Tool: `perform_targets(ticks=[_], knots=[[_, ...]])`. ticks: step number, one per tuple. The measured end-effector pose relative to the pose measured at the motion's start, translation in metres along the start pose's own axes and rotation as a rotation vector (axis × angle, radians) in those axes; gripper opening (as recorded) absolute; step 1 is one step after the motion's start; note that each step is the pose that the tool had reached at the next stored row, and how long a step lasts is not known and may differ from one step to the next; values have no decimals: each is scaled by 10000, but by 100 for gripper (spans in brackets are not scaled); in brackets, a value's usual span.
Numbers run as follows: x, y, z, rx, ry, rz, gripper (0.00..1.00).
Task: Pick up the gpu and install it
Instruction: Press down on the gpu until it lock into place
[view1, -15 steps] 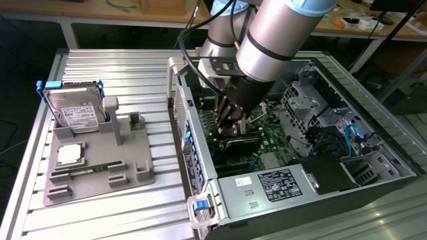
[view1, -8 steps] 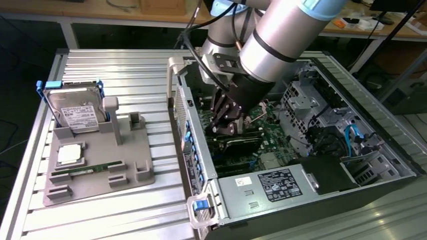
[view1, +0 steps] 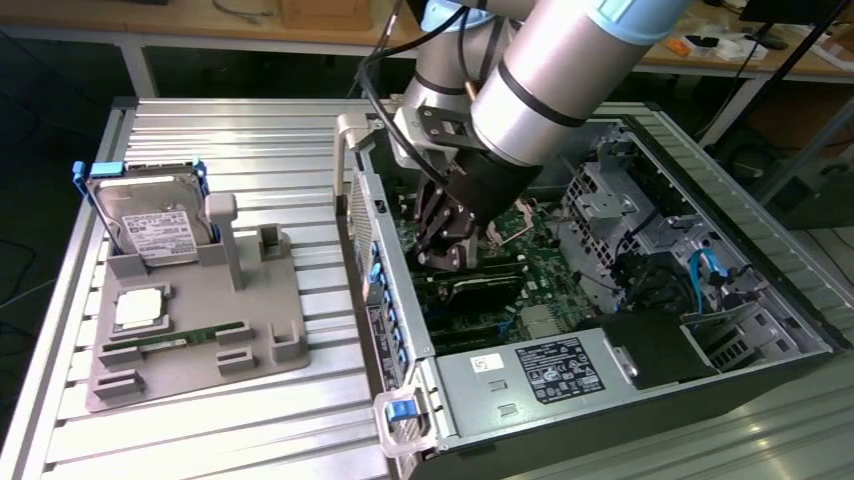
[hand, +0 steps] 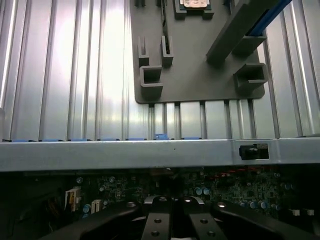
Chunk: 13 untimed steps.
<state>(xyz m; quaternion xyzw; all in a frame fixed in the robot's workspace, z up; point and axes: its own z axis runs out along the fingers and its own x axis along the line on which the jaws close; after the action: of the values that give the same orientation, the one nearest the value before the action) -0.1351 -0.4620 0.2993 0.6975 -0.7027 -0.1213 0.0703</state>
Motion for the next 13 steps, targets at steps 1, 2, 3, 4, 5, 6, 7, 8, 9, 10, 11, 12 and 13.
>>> perform_targets(ticks=[1,2,3,4,5,6,7,8,9,10,11,12,13], knots=[[1,-2,-1,-38,-59,-14,11],[1,-9,-3,-91,-111,-24,11],[2,-16,-5,-150,-183,-39,11],[2,-18,-6,-177,-217,-47,11],[2,-19,-6,-194,-240,-52,11],[4,-20,-6,-210,-270,-60,11],[8,-22,-7,-242,-320,-71,11],[12,-27,-9,-309,-382,-83,11],[17,-31,-11,-378,-465,-102,11],[19,-32,-10,-395,-502,-111,11],[18,-37,-9,-397,-505,-111,11],[19,-37,-8,-399,-508,-112,11],[19,-37,-7,-399,-511,-112,11]])
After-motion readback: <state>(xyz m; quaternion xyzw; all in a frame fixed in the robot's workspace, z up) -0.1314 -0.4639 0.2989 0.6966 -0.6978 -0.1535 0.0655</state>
